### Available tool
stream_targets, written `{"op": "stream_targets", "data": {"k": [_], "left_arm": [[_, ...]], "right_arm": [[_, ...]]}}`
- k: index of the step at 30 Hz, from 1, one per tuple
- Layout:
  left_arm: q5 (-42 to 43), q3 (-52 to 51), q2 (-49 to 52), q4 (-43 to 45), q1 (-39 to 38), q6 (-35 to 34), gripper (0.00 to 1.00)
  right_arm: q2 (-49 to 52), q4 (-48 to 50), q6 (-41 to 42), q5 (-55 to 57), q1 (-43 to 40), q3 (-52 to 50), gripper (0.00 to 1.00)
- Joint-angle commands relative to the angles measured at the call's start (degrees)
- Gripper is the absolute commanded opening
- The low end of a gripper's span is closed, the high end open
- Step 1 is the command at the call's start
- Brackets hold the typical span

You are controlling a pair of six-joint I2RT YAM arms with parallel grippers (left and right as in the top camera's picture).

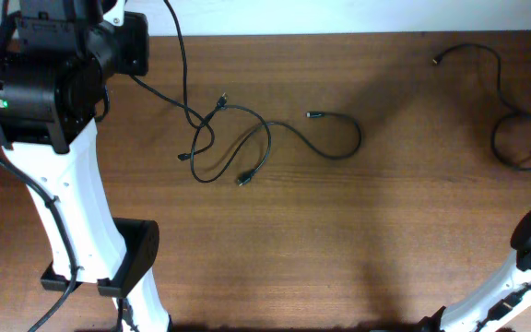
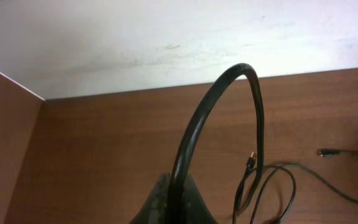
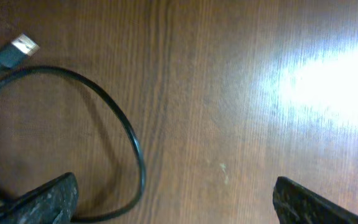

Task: Untangle cables

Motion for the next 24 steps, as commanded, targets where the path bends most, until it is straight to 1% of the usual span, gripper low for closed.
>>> {"op": "stream_targets", "data": {"k": [1, 3, 5, 6, 7, 8, 9, 10, 11, 12, 14, 15, 16, 17, 22, 23, 24], "left_arm": [[0.5, 0.0, -0.8, 0.2, -0.1, 0.7, 0.00], [1.1, 0.0, -0.8, 0.2, -0.1, 0.7, 0.00], [1.1, 0.0, -0.8, 0.2, -0.1, 0.7, 0.00], [1.1, 0.0, -0.8, 0.2, -0.1, 0.7, 0.00], [1.1, 0.0, -0.8, 0.2, -0.1, 0.7, 0.00], [1.1, 0.0, -0.8, 0.2, -0.1, 0.7, 0.00], [1.1, 0.0, -0.8, 0.2, -0.1, 0.7, 0.00], [1.1, 0.0, -0.8, 0.2, -0.1, 0.7, 0.00], [1.1, 0.0, -0.8, 0.2, -0.1, 0.7, 0.00], [1.1, 0.0, -0.8, 0.2, -0.1, 0.7, 0.00], [1.0, 0.0, -0.8, 0.2, -0.1, 0.7, 0.00], [1.0, 0.0, -0.8, 0.2, -0.1, 0.7, 0.00], [1.0, 0.0, -0.8, 0.2, -0.1, 0.7, 0.00], [1.0, 0.0, -0.8, 0.2, -0.1, 0.7, 0.00], [1.0, 0.0, -0.8, 0.2, -0.1, 0.7, 0.00], [1.0, 0.0, -0.8, 0.2, -0.1, 0.7, 0.00], [1.0, 0.0, -0.8, 0.2, -0.1, 0.7, 0.00]], "right_arm": [[-0.6, 4.2, 0.3, 0.3, 0.3, -4.4, 0.99], [-0.6, 10.4, -2.6, -1.3, 0.3, -9.6, 0.99], [-0.6, 15.1, -7.0, -3.7, 0.3, -11.8, 0.98], [-0.6, 18.3, -12.0, -6.4, 0.4, -11.8, 0.98], [-0.6, 20.4, -15.7, -7.2, 0.7, -11.8, 0.93], [-0.6, 21.2, -16.2, -7.1, 1.1, -11.8, 0.86], [-0.6, 20.8, -15.6, -7.2, 1.4, -11.8, 0.65], [-0.6, 20.6, -15.6, -7.5, 1.7, -11.8, 0.35], [-0.6, 20.6, -15.6, -7.4, 2.2, -11.8, 0.38], [-0.6, 20.4, -15.6, -7.5, 2.7, -11.8, 0.45], [-0.6, 18.6, -12.3, -7.2, 3.0, -11.8, 0.72], [-0.6, 17.7, -10.6, -7.3, 3.0, -11.9, 0.80], [-0.6, 17.4, -10.6, -7.2, 3.0, -11.9, 0.83], [-0.6, 16.7, -10.6, -7.1, 3.0, -11.9, 0.84], [0.6, 16.0, -9.5, -4.9, 2.9, -12.5, 0.84], [1.7, 15.1, -6.9, -4.2, 2.8, -12.7, 0.81], [2.7, 13.8, -0.3, -3.5, 2.8, -13.2, 0.81]]}}
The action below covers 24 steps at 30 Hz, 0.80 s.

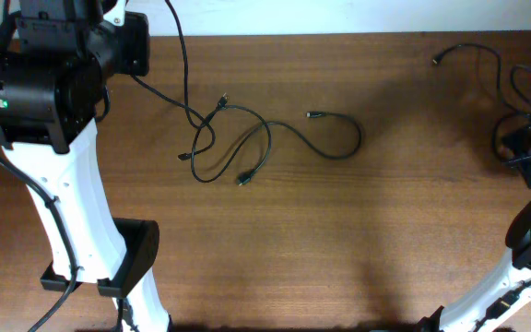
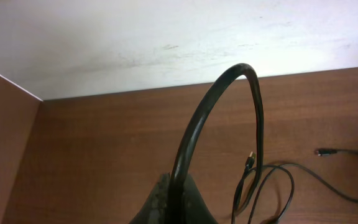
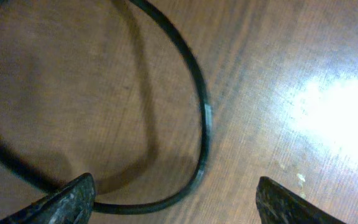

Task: Untangle cables

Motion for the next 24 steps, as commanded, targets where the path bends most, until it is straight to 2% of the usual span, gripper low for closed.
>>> {"op": "stream_targets", "data": {"k": [1, 4, 6, 8, 9, 10, 11, 17, 19, 21, 22, 24], "left_arm": [[0.6, 0.0, -0.8, 0.2, -0.1, 0.7, 0.00], [0.5, 0.0, -0.8, 0.2, -0.1, 0.7, 0.00], [0.5, 0.0, -0.8, 0.2, -0.1, 0.7, 0.00], [0.5, 0.0, -0.8, 0.2, -0.1, 0.7, 0.00], [0.5, 0.0, -0.8, 0.2, -0.1, 0.7, 0.00], [0.5, 0.0, -0.8, 0.2, -0.1, 0.7, 0.00], [0.6, 0.0, -0.8, 0.2, -0.1, 0.7, 0.00], [0.6, 0.0, -0.8, 0.2, -0.1, 0.7, 0.00], [0.6, 0.0, -0.8, 0.2, -0.1, 0.7, 0.00], [0.6, 0.0, -0.8, 0.2, -0.1, 0.7, 0.00], [0.6, 0.0, -0.8, 0.2, -0.1, 0.7, 0.00], [0.6, 0.0, -0.8, 0.2, -0.1, 0.7, 0.00]], "right_arm": [[2.8, -2.6, 13.2, 2.3, 0.1, -1.6, 0.81], [2.8, -5.9, 25.6, 1.4, 0.1, -1.6, 0.93], [2.8, -5.9, 27.9, 0.4, 0.1, -1.6, 0.98], [2.8, -4.7, 28.5, 0.7, 0.1, -1.6, 0.98], [2.8, -4.5, 28.4, 1.4, 0.0, -1.6, 0.82], [2.8, -4.3, 28.5, 1.7, -0.2, -1.6, 0.14], [2.8, -4.0, 28.4, 1.7, -0.4, -1.6, 0.04], [2.8, -3.1, 27.6, 1.7, -0.8, -1.5, 0.04], [2.5, 0.1, 18.4, -3.6, 0.3, 1.1, 0.04], [2.4, 0.8, 12.3, -3.7, 3.3, 8.7, 0.04], [2.4, 2.4, 7.1, -3.7, 4.9, 12.1, 0.04], [2.4, 9.1, -8.2, -3.7, 8.4, 17.4, 0.04]]}}
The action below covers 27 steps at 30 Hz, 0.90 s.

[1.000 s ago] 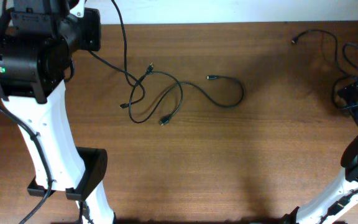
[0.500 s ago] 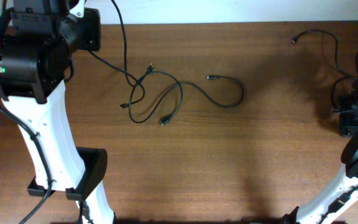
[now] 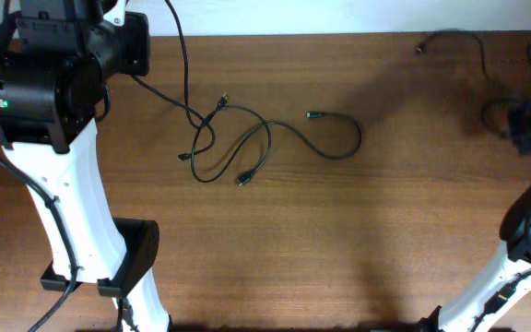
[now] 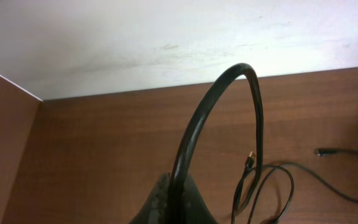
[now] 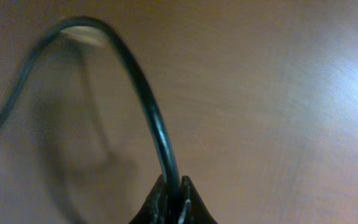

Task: Untangle cables

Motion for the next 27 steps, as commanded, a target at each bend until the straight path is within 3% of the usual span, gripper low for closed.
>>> {"op": "stream_targets", "data": {"k": [1, 3, 5, 14, 20, 22, 27], "left_arm": [[0.6, 0.0, -0.8, 0.2, -0.1, 0.7, 0.00], [0.5, 0.0, -0.8, 0.2, -0.1, 0.7, 0.00], [0.5, 0.0, -0.8, 0.2, -0.1, 0.7, 0.00], [1.8, 0.0, -0.8, 0.2, -0.1, 0.5, 0.00], [1.7, 0.0, -0.8, 0.2, -0.1, 0.3, 0.00], [1.8, 0.0, -0.8, 0.2, -0.1, 0.3, 0.00], [1.8, 0.0, -0.8, 0.2, -0.1, 0.3, 0.00]], "right_arm": [[-0.3, 7.5, -25.4, 1.4, 6.0, 8.2, 0.04], [0.2, 14.3, -37.4, 11.4, 9.9, 8.6, 0.04], [1.9, 17.3, -41.0, 13.4, 11.0, 8.6, 0.04], [19.5, 17.5, -40.3, 7.5, 11.1, 8.6, 0.04], [22.3, 16.1, -40.4, 7.3, 11.2, 8.6, 0.04], [21.5, 15.6, -40.4, 7.3, 11.6, 8.9, 0.99], [16.8, 4.9, -40.4, 7.3, 11.8, 20.1, 0.99]]}}
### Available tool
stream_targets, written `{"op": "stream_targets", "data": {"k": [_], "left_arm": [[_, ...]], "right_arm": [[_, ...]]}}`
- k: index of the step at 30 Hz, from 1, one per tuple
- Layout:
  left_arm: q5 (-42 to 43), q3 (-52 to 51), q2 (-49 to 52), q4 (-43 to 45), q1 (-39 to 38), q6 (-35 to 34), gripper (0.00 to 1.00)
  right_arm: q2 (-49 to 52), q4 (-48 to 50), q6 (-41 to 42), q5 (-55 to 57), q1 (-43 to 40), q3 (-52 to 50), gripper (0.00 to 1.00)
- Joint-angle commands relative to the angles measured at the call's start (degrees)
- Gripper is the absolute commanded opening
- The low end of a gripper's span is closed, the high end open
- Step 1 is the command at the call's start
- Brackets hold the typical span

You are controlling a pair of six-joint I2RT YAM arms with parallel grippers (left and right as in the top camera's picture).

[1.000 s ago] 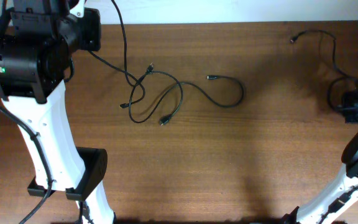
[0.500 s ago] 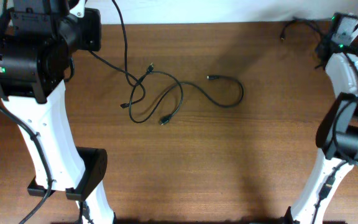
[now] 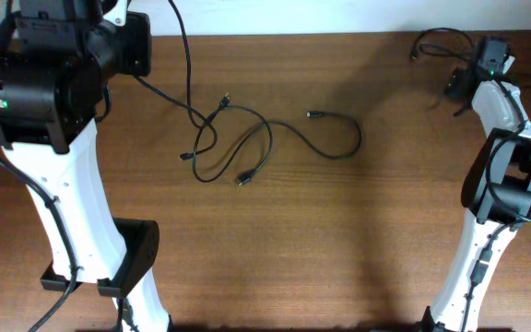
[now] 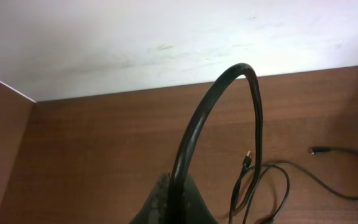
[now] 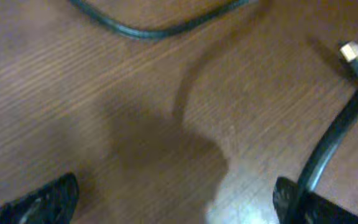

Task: Untangle cables

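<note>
A tangle of thin black cables lies on the brown table, left of centre, with one plug end trailing right. My left gripper is shut on a thick black cable that arches over it and runs down to the tangle. A separate black cable lies coiled at the back right. My right gripper is open just above the wood there. That cable passes beside the right finger, and its plug rests on the table.
The white wall runs along the table's back edge, close behind both grippers. The left arm's white column and black base stand at the front left. The right arm stretches up the right side.
My right gripper was shut on the separate cable near the right edge; now it is open at the back right, and the cable lies bunched by the back edge. The left gripper's hold is unchanged.
My right gripper was open over a cable loop at the right edge, then open close round that loop, then shut on it. Now it is open, and the cable lies at the back right, far from the tangle. The left gripper stayed shut on its cable throughout.
</note>
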Motion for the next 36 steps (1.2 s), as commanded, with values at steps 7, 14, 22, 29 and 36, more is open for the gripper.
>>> {"op": "stream_targets", "data": {"k": [7, 14, 22, 29, 36], "left_arm": [[0.4, 0.0, -0.8, 0.2, -0.1, 0.3, 0.00], [-5.1, 0.0, -0.8, 0.2, -0.1, -0.6, 0.00], [-10.2, 0.0, -0.8, 2.1, -0.1, -3.3, 0.00], [-9.9, 0.0, -0.9, 3.6, -0.1, -3.7, 0.00], [-12.5, 0.0, -1.2, 9.5, -0.1, -9.2, 0.00]], "right_arm": [[-1.9, -29.1, -1.1, -5.2, 2.1, 33.9, 0.99], [-1.9, -51.6, -16.6, -34.1, 11.1, 47.9, 0.91], [-2.9, -63.8, -24.7, -35.3, 30.8, 50.8, 0.88], [-4.0, -66.1, -24.8, -35.5, 40.1, 51.1, 0.89], [-4.0, -63.7, -21.0, -35.2, 42.1, 51.0, 0.89]]}}
